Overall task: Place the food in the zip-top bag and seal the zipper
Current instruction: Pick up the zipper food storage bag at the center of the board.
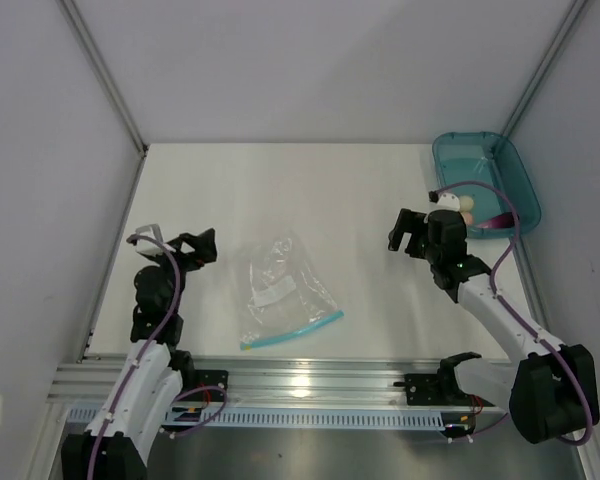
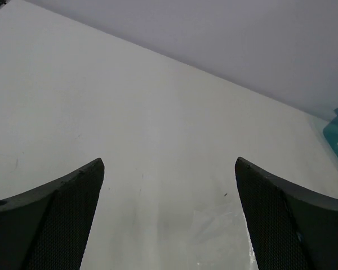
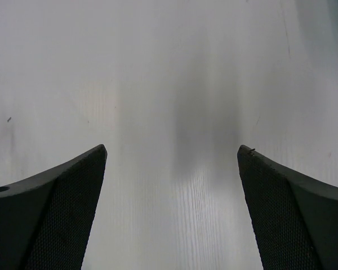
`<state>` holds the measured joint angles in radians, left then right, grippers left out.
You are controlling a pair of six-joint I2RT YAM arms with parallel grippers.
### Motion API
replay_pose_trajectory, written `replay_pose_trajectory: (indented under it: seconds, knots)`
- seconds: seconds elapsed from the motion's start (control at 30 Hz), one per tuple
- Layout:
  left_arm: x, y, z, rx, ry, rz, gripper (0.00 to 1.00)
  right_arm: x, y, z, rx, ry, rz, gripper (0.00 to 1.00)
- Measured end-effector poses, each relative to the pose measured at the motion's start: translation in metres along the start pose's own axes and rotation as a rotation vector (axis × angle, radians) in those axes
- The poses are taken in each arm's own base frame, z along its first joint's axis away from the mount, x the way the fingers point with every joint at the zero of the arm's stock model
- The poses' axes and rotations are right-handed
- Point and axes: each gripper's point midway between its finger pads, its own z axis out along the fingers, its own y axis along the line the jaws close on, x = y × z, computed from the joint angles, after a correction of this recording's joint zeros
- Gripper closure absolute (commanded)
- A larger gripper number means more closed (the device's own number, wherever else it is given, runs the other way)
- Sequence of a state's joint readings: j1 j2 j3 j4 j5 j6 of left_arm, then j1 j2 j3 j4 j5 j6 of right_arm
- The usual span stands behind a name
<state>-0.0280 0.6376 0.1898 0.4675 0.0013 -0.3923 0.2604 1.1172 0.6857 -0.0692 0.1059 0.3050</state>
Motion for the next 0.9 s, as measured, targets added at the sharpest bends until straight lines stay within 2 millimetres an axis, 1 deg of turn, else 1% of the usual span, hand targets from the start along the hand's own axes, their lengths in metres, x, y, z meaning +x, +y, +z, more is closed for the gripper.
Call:
replay_pose_trajectory:
  seconds: [0.07, 0.1, 0.2, 0.27, 0.33, 0.37, 0.43, 0.5, 0.53, 0.6, 0.67, 0.77, 0.83, 0.9]
  knots:
    - [-0.002, -0.004, -0.004, -0.002, 0.011, -0.054, 0.01, 0.01, 0.003, -0.005, -0.002, 0.039, 0.005, 0.01]
    - [-0.005, -0.006, -0.006, -0.003, 0.017, -0.081, 0.01, 0.012, 0.006, -0.008, -0.006, 0.046, 0.02, 0.01]
    - [-0.014, -0.016, -0.009, 0.0, 0.054, -0.144, 0.01, 0.008, 0.016, -0.02, -0.048, 0.036, 0.119, 0.01]
    - [-0.019, -0.022, -0.011, -0.01, 0.098, -0.189, 0.01, 0.002, 0.026, -0.03, -0.154, 0.014, 0.201, 0.01]
    - [-0.024, -0.029, -0.014, -0.023, 0.165, -0.219, 0.01, 0.003, 0.035, -0.038, -0.243, 0.017, 0.267, 0.01]
    - [-0.026, -0.035, -0.017, -0.018, 0.208, -0.228, 0.01, 0.009, 0.043, -0.039, -0.273, 0.05, 0.277, 0.01]
    - [-0.03, -0.045, -0.02, 0.006, 0.248, -0.238, 0.0, 0.025, 0.068, -0.04, -0.345, 0.148, 0.257, 0.01]
    - [-0.025, -0.053, -0.029, 0.044, 0.288, -0.257, 0.0, 0.048, 0.096, -0.04, -0.413, 0.26, 0.229, 0.01]
    - [-0.022, -0.057, -0.033, 0.065, 0.301, -0.263, 0.0, 0.058, 0.104, -0.042, -0.436, 0.299, 0.222, 0.01]
    - [-0.018, -0.065, -0.045, 0.119, 0.312, -0.273, 0.01, 0.082, 0.125, -0.055, -0.492, 0.389, 0.209, 0.01]
    - [-0.015, -0.071, -0.055, 0.161, 0.326, -0.28, 0.01, 0.095, 0.141, -0.07, -0.537, 0.433, 0.199, 0.01]
    - [-0.016, -0.082, -0.063, 0.223, 0.347, -0.267, 0.07, 0.107, 0.157, -0.091, -0.589, 0.472, 0.188, 0.01]
    - [-0.01, -0.084, -0.066, 0.244, 0.38, -0.259, 0.13, 0.111, 0.159, -0.104, -0.604, 0.485, 0.189, 0.0]
    - [-0.003, -0.086, -0.069, 0.262, 0.418, -0.249, 0.13, 0.114, 0.157, -0.115, -0.611, 0.488, 0.199, 0.01]
